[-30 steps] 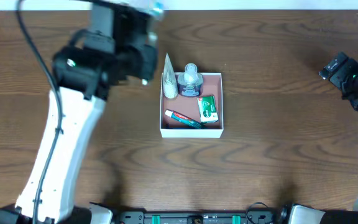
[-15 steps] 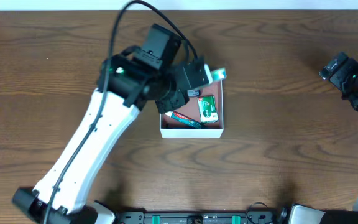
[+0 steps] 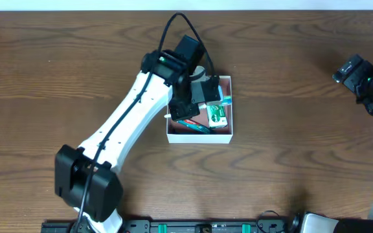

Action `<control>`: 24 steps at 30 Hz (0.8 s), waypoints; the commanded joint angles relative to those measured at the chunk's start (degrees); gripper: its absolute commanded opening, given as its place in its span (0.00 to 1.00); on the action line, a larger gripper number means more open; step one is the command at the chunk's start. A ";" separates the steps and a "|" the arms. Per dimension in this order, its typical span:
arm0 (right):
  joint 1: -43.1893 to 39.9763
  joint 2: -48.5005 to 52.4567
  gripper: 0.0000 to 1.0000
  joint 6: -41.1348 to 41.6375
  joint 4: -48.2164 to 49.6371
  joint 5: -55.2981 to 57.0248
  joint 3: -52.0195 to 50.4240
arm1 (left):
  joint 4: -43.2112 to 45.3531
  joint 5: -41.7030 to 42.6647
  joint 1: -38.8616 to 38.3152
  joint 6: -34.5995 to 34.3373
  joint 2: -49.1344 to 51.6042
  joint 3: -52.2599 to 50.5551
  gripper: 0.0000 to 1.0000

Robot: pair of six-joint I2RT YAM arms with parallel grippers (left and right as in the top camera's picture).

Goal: Pack container
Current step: 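Carry the toothbrush right and lower it into the box, then release the toothbrush and pull the left gripper back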

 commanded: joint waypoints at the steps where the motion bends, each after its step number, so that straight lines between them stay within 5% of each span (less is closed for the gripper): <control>1: -0.07 0.07 0.99 0.63 -0.07 0.00 0.68 | -0.33 0.39 -0.33 0.74 0.20 0.00 0.06; 7: -0.07 0.07 0.99 0.63 -0.07 0.00 0.68 | 0.00 0.37 -1.27 0.72 0.20 0.00 0.45; 13: -0.07 0.07 0.99 0.63 -0.07 0.00 0.68 | 0.02 0.35 -1.68 0.70 0.15 0.00 0.62; 18: -0.07 0.07 0.99 0.63 -0.09 0.00 0.68 | -0.39 0.35 -2.80 0.68 -1.81 0.07 0.65; 21: -0.07 0.07 0.99 0.63 -0.07 0.00 0.68 | -0.39 0.33 -4.57 0.68 -4.48 0.07 0.80; 23: -0.07 0.07 0.99 0.63 -0.07 0.00 0.68 | -0.35 0.15 -6.14 0.70 -7.10 0.09 0.98; 24: -0.07 0.07 0.99 0.63 -0.07 0.00 0.68 | -0.33 -0.52 -6.97 0.70 -8.48 0.09 0.98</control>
